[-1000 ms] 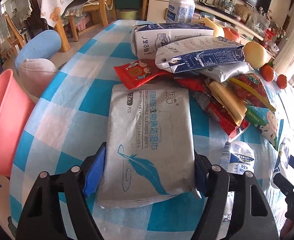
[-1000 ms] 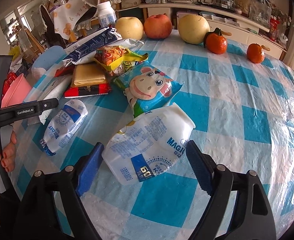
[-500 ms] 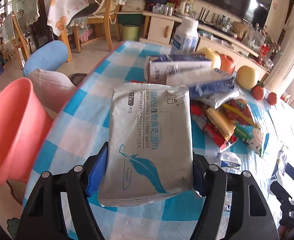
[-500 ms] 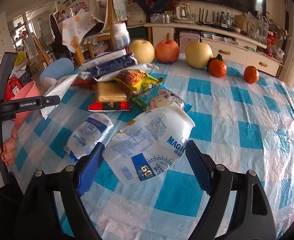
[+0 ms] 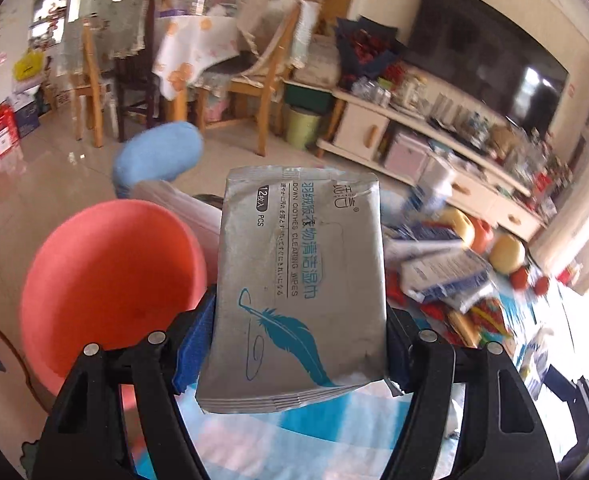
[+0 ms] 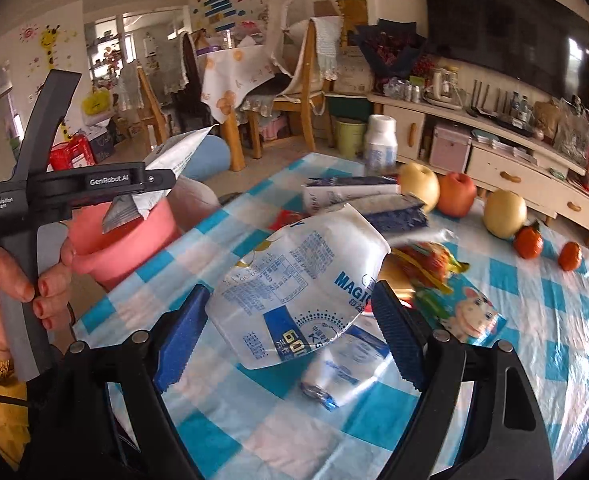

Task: Collect trash
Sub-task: 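Carry both held items over the pink bucket and open both tools to drop them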

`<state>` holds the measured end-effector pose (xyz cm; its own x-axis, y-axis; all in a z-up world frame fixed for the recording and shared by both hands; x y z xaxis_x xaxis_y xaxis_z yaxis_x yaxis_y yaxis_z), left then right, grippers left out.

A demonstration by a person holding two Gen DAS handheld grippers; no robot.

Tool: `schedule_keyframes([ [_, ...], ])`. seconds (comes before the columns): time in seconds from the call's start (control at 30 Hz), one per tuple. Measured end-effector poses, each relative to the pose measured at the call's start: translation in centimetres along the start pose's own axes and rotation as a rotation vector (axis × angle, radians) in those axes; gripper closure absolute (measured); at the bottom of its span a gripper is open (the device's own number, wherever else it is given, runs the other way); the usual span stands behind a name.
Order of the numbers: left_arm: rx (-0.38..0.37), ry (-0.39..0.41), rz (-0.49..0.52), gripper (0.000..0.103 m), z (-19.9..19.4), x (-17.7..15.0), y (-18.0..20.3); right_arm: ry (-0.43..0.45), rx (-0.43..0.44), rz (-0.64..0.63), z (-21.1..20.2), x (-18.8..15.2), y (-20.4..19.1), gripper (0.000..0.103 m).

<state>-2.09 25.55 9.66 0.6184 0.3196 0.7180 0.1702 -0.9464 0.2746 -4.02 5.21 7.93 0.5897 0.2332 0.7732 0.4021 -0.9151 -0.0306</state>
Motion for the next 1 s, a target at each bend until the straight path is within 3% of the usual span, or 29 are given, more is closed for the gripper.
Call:
schedule_keyframes([
  [0.3,0.157,0.094,-0.276,0.031,-2.7,2.4,-14.5,0.036,0.171,-0.234,5.9,6.2,-14.7,0.02],
  [0.43,0.191,0.091,-0.33,0.031,-2.4,2.5,-17.9,0.039,0.214,-0.322,9.3,7.7,-19.3,0.02],
  [0.6,0.23,0.074,-0.344,0.03,-1.6,2.8,-20.0,-0.006,0.255,-0.375,13.1,8.3,-23.4,0.02],
  [0.73,0.23,0.038,-0.329,0.026,-0.4,2.6,-20.1,-0.05,0.264,-0.361,14.5,7.8,-24.8,0.012],
  [0.87,0.258,0.014,-0.288,0.013,0.1,2.1,-19.5,-0.026,0.234,-0.338,13.7,7.2,-24.4,0.008],
  [1.0,0.305,0.065,-0.244,0.012,-0.2,2.1,-18.2,-0.004,0.174,-0.304,11.9,6.0,-22.4,0.008],
])
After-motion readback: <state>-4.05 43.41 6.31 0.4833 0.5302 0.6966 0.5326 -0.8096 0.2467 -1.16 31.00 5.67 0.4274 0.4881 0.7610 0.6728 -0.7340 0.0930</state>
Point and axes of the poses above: each gripper's, at about its wrist camera, not at the fingertips, and z roughly the way its jaws point, y to its right, x to its top, the point moved 4 cm from there along z, roughly the way its jaws point, and after that the axes turned 6 degrees about -x, right-handed, at the moved point
